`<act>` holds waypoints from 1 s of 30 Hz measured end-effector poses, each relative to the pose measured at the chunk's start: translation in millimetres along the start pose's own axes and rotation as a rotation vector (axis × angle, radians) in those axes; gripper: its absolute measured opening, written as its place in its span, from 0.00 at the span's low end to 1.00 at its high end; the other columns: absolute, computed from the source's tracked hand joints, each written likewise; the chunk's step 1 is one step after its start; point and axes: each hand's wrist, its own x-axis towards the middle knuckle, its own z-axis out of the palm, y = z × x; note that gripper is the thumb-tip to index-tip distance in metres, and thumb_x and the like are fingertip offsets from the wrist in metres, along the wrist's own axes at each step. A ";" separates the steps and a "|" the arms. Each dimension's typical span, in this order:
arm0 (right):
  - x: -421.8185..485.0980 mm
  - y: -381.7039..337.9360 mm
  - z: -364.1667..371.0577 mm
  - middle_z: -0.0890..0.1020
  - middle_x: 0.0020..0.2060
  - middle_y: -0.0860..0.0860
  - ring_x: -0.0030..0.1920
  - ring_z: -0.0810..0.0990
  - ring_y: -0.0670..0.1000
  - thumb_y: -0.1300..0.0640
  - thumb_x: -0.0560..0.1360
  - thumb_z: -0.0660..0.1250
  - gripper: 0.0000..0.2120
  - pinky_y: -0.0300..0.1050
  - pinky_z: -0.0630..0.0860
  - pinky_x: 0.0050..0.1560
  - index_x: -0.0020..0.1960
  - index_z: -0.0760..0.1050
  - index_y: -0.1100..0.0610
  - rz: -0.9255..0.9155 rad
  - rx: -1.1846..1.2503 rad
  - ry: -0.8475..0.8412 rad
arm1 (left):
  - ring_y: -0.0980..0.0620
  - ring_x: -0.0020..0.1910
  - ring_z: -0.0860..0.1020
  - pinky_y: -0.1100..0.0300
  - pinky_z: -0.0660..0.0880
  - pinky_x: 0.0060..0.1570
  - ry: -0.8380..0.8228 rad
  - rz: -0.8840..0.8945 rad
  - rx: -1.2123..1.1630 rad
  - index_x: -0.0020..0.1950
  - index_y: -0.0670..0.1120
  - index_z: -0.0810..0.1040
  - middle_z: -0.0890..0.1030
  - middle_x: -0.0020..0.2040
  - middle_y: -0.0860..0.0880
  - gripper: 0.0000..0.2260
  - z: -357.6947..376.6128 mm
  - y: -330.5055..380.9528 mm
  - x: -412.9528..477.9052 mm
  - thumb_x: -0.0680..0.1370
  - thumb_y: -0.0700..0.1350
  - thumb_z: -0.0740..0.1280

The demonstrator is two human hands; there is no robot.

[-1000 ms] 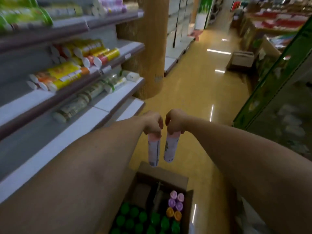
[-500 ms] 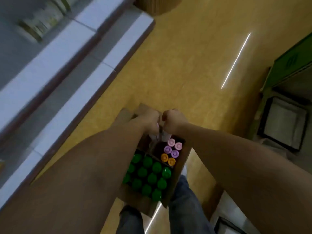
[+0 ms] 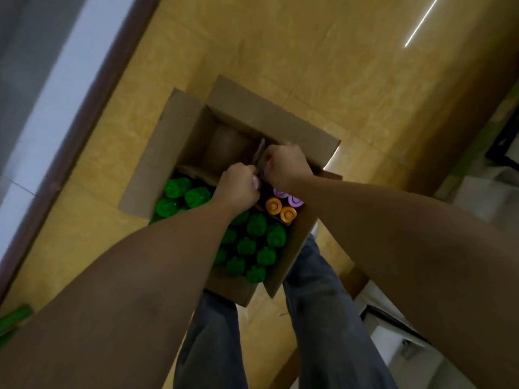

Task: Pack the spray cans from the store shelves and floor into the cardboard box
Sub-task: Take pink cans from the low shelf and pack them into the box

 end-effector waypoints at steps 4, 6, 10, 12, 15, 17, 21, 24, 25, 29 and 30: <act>27.0 25.8 30.4 0.75 0.59 0.56 0.59 0.71 0.58 0.56 0.79 0.68 0.10 0.48 0.70 0.53 0.58 0.78 0.56 -0.033 -0.089 -0.058 | 0.46 0.45 0.74 0.55 0.66 0.43 -0.014 -0.030 -0.077 0.44 0.49 0.74 0.73 0.46 0.49 0.06 40.5 -2.9 20.3 0.74 0.42 0.71; 41.0 36.0 44.6 0.75 0.59 0.57 0.58 0.71 0.58 0.57 0.79 0.67 0.08 0.47 0.68 0.50 0.57 0.78 0.57 -0.066 -0.153 -0.101 | 0.45 0.46 0.75 0.55 0.66 0.43 -0.016 -0.046 -0.101 0.44 0.49 0.75 0.72 0.46 0.50 0.07 58.8 -7.0 31.1 0.74 0.40 0.71; 65.3 46.4 70.7 0.74 0.58 0.56 0.58 0.70 0.57 0.57 0.78 0.68 0.10 0.51 0.73 0.52 0.59 0.77 0.56 -0.095 -0.220 -0.175 | 0.41 0.49 0.77 0.54 0.68 0.44 -0.015 -0.114 -0.123 0.50 0.44 0.78 0.76 0.49 0.44 0.06 96.1 -25.4 51.1 0.75 0.40 0.72; 75.5 50.2 84.1 0.74 0.59 0.56 0.59 0.70 0.57 0.56 0.78 0.68 0.11 0.51 0.73 0.51 0.60 0.77 0.55 -0.107 -0.254 -0.210 | 0.40 0.50 0.78 0.54 0.67 0.43 -0.025 -0.136 -0.129 0.51 0.43 0.77 0.77 0.52 0.42 0.08 114.6 -34.7 59.5 0.75 0.41 0.72; 89.2 54.2 102.1 0.74 0.61 0.57 0.62 0.70 0.58 0.57 0.78 0.69 0.13 0.48 0.69 0.49 0.62 0.77 0.56 -0.144 -0.330 -0.281 | 0.38 0.50 0.78 0.51 0.71 0.45 -0.025 -0.177 -0.161 0.52 0.43 0.78 0.77 0.54 0.41 0.08 138.3 -44.3 70.5 0.76 0.43 0.71; 96.6 56.6 113.1 0.74 0.62 0.58 0.63 0.69 0.59 0.57 0.76 0.71 0.17 0.50 0.72 0.51 0.64 0.77 0.56 -0.169 -0.368 -0.314 | 0.38 0.51 0.78 0.50 0.72 0.46 -0.031 -0.201 -0.176 0.54 0.41 0.78 0.76 0.56 0.40 0.09 151.9 -48.0 76.2 0.77 0.44 0.71; 105.1 60.9 129.9 0.73 0.66 0.58 0.66 0.68 0.59 0.56 0.75 0.73 0.24 0.48 0.68 0.51 0.70 0.73 0.56 -0.194 -0.429 -0.355 | 0.39 0.51 0.77 0.54 0.65 0.44 -0.062 -0.206 -0.166 0.54 0.41 0.78 0.75 0.57 0.41 0.08 173.5 -55.4 80.2 0.77 0.43 0.67; 106.6 64.6 140.0 0.73 0.66 0.58 0.67 0.68 0.59 0.54 0.74 0.75 0.27 0.49 0.71 0.54 0.70 0.72 0.57 -0.220 -0.474 -0.345 | 0.38 0.55 0.76 0.52 0.68 0.47 -0.073 -0.202 -0.159 0.59 0.40 0.77 0.75 0.60 0.40 0.12 179.3 -59.2 81.1 0.77 0.43 0.68; 106.2 66.3 142.7 0.73 0.66 0.58 0.66 0.68 0.59 0.54 0.74 0.75 0.28 0.50 0.71 0.55 0.70 0.71 0.57 -0.224 -0.488 -0.336 | 0.38 0.55 0.76 0.51 0.70 0.49 -0.082 -0.205 -0.161 0.60 0.40 0.77 0.74 0.61 0.40 0.13 178.6 -59.4 82.0 0.77 0.44 0.69; 98.7 70.4 147.0 0.73 0.67 0.58 0.66 0.69 0.60 0.55 0.75 0.73 0.27 0.51 0.71 0.55 0.71 0.70 0.57 -0.222 -0.479 -0.336 | 0.39 0.57 0.77 0.50 0.74 0.51 -0.130 -0.206 -0.125 0.62 0.42 0.77 0.75 0.61 0.41 0.17 170.0 -57.9 82.3 0.76 0.46 0.73; 96.1 69.6 146.2 0.73 0.67 0.58 0.66 0.70 0.60 0.55 0.76 0.71 0.25 0.51 0.71 0.57 0.71 0.70 0.57 -0.227 -0.465 -0.347 | 0.39 0.57 0.77 0.49 0.75 0.51 -0.114 -0.198 -0.115 0.63 0.43 0.77 0.75 0.61 0.42 0.17 167.7 -57.5 80.6 0.76 0.47 0.72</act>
